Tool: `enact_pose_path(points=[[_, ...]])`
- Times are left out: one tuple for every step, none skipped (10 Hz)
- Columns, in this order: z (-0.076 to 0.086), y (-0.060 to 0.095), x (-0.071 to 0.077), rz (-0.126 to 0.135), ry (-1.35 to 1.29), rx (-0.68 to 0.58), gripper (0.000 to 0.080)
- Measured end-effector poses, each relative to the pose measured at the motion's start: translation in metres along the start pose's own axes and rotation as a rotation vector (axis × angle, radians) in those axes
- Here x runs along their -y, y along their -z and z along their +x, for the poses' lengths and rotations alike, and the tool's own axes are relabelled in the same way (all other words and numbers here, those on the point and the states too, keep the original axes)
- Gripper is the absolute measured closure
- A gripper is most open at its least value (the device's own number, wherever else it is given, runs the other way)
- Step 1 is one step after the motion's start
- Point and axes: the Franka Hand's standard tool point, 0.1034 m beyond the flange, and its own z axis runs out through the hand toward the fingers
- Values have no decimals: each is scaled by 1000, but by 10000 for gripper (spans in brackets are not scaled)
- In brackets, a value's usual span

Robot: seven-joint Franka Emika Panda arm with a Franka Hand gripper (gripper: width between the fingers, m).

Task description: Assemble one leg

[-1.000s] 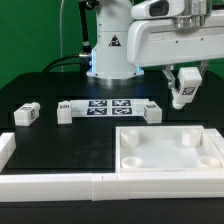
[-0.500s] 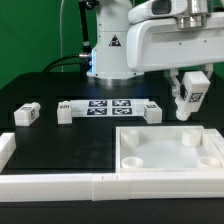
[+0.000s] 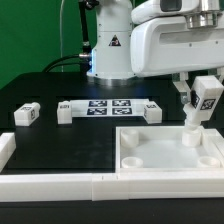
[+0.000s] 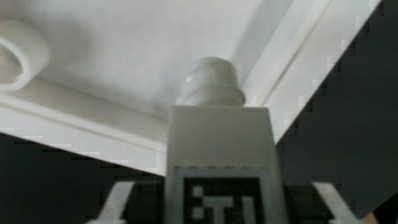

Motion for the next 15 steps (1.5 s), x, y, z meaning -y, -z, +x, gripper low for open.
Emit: enact_pose_path(points=[[-4, -2, 1, 2, 0, 7, 511], [-4, -1, -3, -17, -23, -71, 511], [-2, -3, -8, -44, -31, -176, 511], [4, -11, -9, -49, -32, -218, 511], [13, -16, -8, -42, -31, -219, 511], [23, -20, -9, -40, -29, -223, 511], [30, -24, -12, -40, -27, -229, 511], [36, -28, -12, -39, -27, -235, 511], [39, -32, -13, -38, -28, -238, 511], [37, -37, -12, -40, -30, -247, 511], [35, -41, -12, -43, -32, -258, 511], [35, -42, -11, -47, -31, -275, 511], [36, -42, -9, -50, -28, -293, 511], [36, -42, -6, -51, -25, -299, 511], [36, -42, -3, -51, -22, -306, 511]])
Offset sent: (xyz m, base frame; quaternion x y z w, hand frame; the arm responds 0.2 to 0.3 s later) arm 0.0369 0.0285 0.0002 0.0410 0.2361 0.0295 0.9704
